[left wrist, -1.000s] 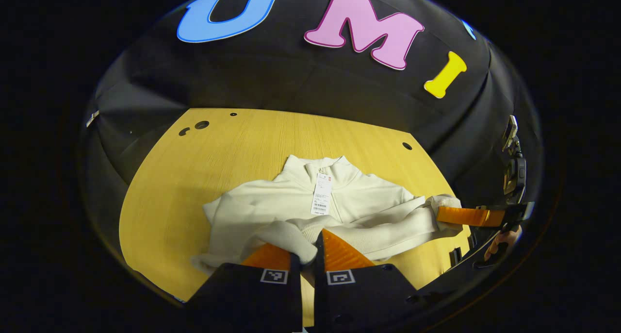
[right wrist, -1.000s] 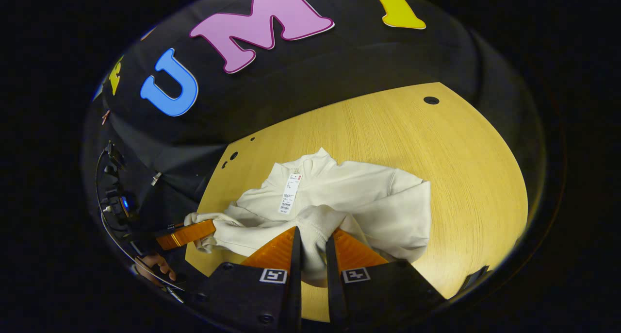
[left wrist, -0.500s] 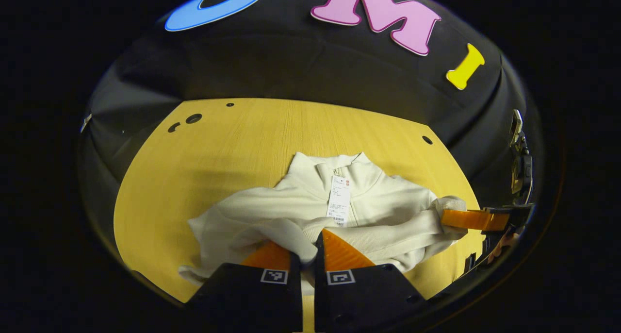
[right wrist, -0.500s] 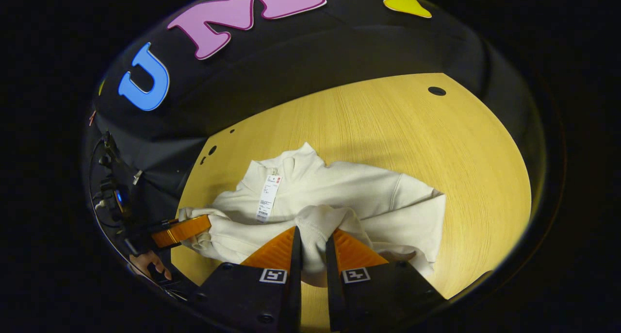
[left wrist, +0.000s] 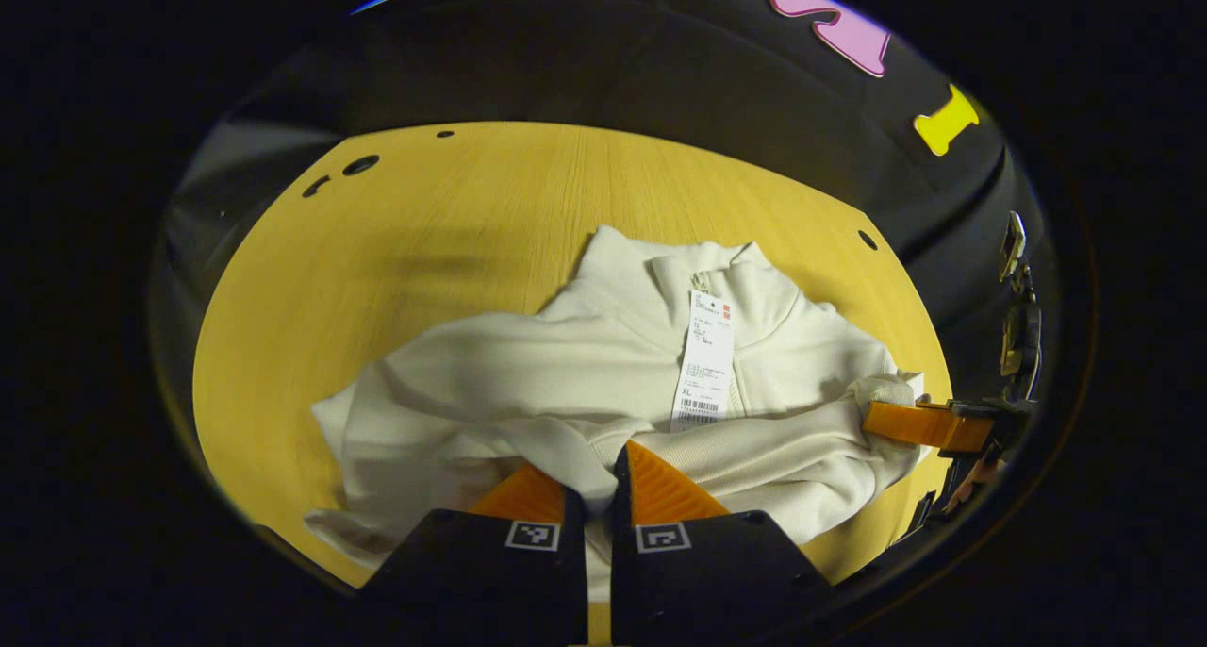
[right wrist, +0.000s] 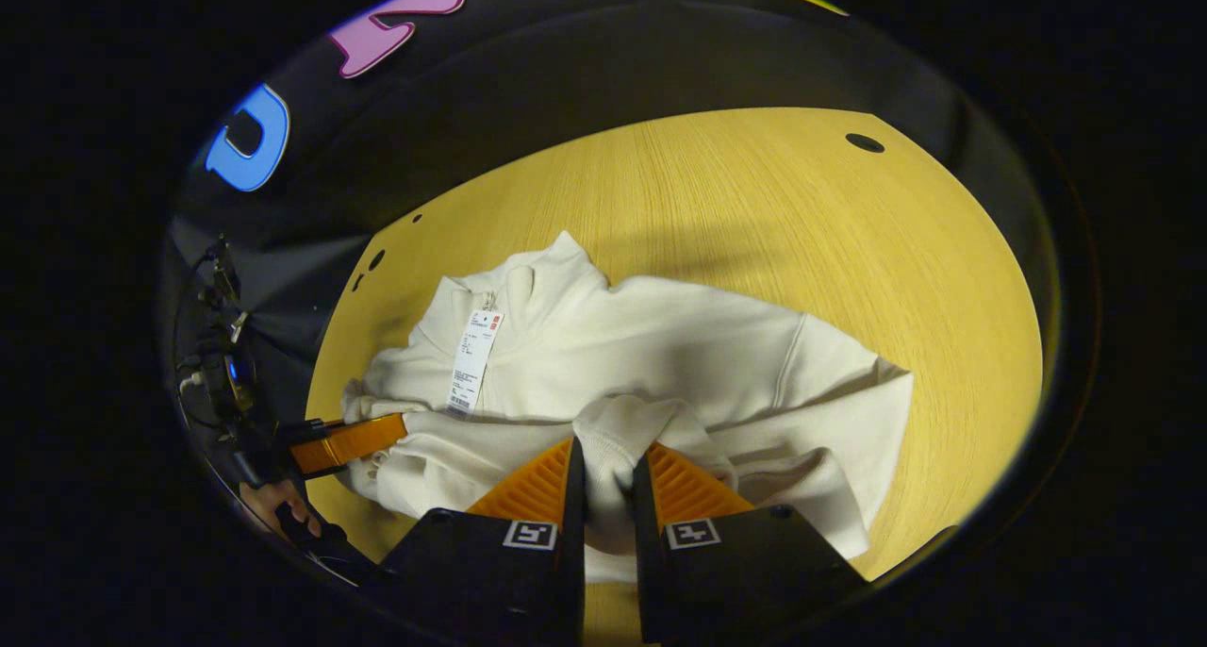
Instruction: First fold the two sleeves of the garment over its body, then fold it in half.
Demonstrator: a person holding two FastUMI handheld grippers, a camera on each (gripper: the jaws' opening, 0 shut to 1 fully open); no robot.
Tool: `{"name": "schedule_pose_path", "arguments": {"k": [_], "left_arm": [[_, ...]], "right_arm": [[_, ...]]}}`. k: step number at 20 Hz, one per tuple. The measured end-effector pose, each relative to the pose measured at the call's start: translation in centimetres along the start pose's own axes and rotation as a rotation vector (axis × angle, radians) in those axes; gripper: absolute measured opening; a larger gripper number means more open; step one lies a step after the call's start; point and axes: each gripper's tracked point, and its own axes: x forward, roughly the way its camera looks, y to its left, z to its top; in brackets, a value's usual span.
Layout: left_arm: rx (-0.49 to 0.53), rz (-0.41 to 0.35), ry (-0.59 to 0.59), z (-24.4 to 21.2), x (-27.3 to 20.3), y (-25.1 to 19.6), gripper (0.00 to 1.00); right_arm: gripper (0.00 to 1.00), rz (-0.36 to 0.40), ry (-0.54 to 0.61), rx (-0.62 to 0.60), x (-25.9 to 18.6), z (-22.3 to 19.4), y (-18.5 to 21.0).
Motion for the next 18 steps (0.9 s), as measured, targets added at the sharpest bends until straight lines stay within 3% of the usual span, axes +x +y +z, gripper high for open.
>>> {"name": "schedule_pose_path", "arguments": {"k": [7, 10, 11, 12, 13, 14, 15, 16, 18], "left_arm": [[-0.041, -0.055, -0.029, -0.5, 0.0, 0.2, 0.16], [-0.036, -0.012, -0.006, -0.5, 0.2, 0.5, 0.19], [-0.037, 0.0, -0.004, -0.4, 0.0, 0.3, 0.25], [-0.039, 0.018, -0.001, -0.3, -0.3, 0.3, 0.28], [-0.039, 0.025, -0.007, -0.4, -0.1, 0.2, 0.32], [-0.038, 0.029, -0.009, -0.3, -0.2, 0.1, 0.34], [-0.037, 0.029, -0.011, -0.3, -0.6, -0.1, 0.38], [-0.035, 0.026, -0.006, -0.3, -0.9, -0.2, 0.41], [-0.031, 0.003, -0.02, 0.0, -1.9, -1.0, 0.59]], "right_arm": [[0.35, 0.0, -0.017, -0.053, 1.1, -0.3, -0.1], [0.43, 0.004, -0.01, -0.037, 1.0, -0.3, 0.3], [0.43, 0.018, -0.002, -0.018, 0.8, -0.3, 0.6], [0.54, 0.032, 0.003, 0.004, 0.6, -0.2, 1.0], [0.57, 0.051, 0.001, 0.014, 0.3, 0.0, 1.4], [0.73, 0.063, -0.001, 0.015, -0.1, 0.1, 1.8], [0.81, 0.073, -0.008, 0.01, -0.6, 0.2, 2.3], [0.98, 0.065, -0.018, -0.004, -1.1, 0.2, 2.3], [0.99, 0.055, -0.031, -0.03, -1.9, -0.1, 2.2]]}}
